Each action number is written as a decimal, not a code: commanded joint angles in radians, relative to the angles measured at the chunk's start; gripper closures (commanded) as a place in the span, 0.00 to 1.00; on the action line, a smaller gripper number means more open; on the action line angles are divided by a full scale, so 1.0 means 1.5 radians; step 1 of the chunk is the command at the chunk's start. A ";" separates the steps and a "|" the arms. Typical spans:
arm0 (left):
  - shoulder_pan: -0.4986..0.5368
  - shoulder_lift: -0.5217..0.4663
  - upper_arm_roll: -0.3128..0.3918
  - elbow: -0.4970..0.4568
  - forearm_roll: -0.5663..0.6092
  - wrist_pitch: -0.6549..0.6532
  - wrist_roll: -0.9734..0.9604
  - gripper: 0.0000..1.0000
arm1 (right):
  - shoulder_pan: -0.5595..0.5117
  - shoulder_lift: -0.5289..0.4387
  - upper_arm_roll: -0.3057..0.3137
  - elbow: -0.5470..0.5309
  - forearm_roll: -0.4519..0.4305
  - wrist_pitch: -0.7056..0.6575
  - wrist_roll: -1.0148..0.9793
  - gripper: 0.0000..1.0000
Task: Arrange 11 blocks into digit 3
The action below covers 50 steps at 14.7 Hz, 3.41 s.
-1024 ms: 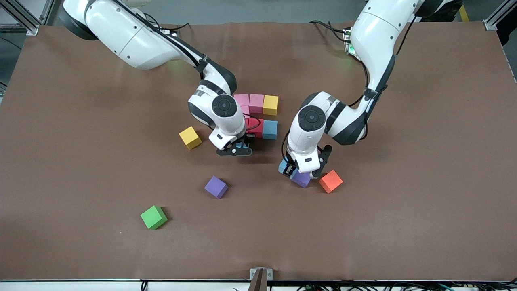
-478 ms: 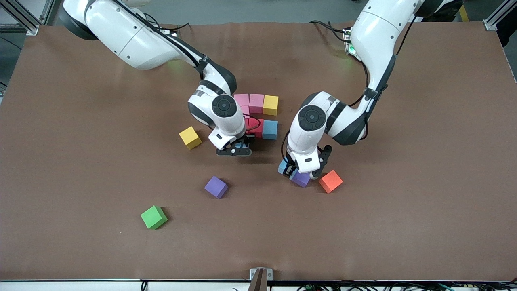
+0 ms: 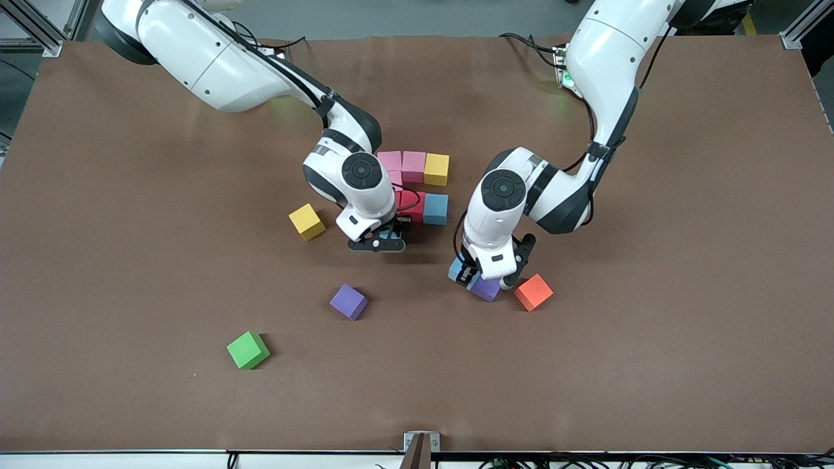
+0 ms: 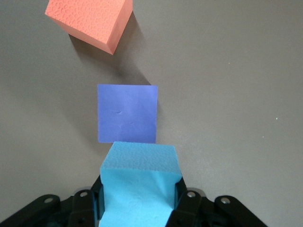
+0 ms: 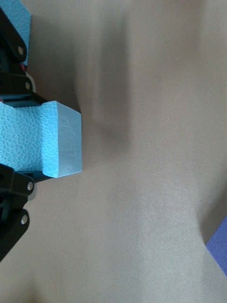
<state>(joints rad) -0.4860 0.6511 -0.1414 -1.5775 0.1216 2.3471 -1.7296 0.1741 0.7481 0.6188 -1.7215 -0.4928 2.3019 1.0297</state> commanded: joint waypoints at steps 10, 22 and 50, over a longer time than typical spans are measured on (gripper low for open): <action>0.001 -0.007 -0.001 0.000 -0.011 -0.012 0.000 0.72 | 0.021 0.005 -0.025 0.007 -0.009 -0.020 -0.033 0.00; 0.001 -0.004 -0.001 0.000 -0.012 -0.011 -0.001 0.72 | -0.049 -0.007 0.036 0.041 -0.006 -0.060 -0.035 0.00; -0.004 -0.001 -0.001 0.001 -0.016 -0.010 -0.251 0.72 | -0.357 -0.134 0.139 0.126 -0.005 -0.455 -0.141 0.00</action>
<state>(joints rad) -0.4876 0.6518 -0.1427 -1.5779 0.1041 2.3446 -2.0611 -0.4226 0.5664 0.9116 -1.5285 -0.4949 1.6103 0.8502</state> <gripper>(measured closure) 0.445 0.000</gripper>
